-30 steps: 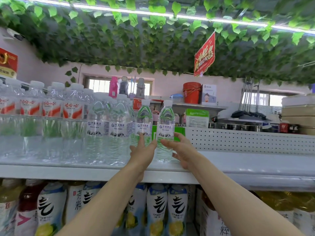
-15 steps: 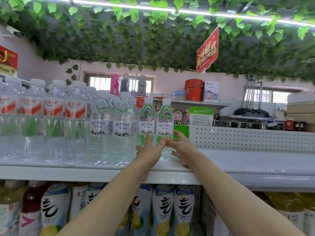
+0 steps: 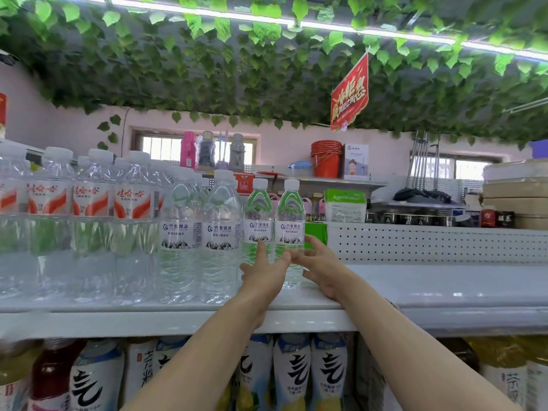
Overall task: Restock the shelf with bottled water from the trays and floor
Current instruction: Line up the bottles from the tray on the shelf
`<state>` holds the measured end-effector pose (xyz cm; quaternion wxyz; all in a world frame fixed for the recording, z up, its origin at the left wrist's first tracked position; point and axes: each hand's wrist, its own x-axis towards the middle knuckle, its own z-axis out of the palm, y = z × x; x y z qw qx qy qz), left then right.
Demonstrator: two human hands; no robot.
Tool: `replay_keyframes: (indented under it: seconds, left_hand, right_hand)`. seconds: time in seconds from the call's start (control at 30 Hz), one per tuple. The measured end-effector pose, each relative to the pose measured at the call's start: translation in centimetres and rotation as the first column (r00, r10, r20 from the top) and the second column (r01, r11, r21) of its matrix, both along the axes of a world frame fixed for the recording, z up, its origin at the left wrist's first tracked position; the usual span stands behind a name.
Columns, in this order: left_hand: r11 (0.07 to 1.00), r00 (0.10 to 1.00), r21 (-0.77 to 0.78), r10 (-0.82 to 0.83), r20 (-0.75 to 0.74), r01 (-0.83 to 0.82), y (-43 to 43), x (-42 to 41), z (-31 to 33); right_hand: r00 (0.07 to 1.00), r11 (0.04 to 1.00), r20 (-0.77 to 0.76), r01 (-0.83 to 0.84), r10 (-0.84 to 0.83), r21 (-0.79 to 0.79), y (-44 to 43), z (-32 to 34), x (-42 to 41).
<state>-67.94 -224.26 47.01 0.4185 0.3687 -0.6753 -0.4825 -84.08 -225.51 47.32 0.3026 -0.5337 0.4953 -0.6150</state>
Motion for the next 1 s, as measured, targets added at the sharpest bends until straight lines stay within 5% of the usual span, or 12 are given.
replay_keyframes:
  seconds: [0.37, 0.7, 0.83, 1.0]
  left_hand:
    - [0.999, 0.999, -0.026, 0.041, 0.033, -0.040, -0.3, 0.1, -0.5]
    - [0.971, 0.982, -0.185, 0.171, 0.078, -0.154, 3.9, 2.0, -1.4]
    - [0.939, 0.956, -0.244, 0.275, 0.105, -0.243, 8.1, 4.6, -1.7]
    - [0.807, 0.833, -0.382, 0.533, 0.147, -0.450, 13.7, 9.8, -3.0]
  right_hand:
    - [0.984, 0.996, -0.161, 0.084, -0.077, 0.032, 1.2, 0.3, 0.9]
    - [0.873, 0.941, -0.412, 0.326, -0.263, 0.090, 8.6, 0.9, 2.2]
    - [0.768, 0.942, -0.583, 0.336, -0.264, 0.015, 13.3, 1.2, 3.9]
    - [0.491, 0.944, -0.827, 0.302, -0.274, -0.133, 19.2, 0.4, 7.7]
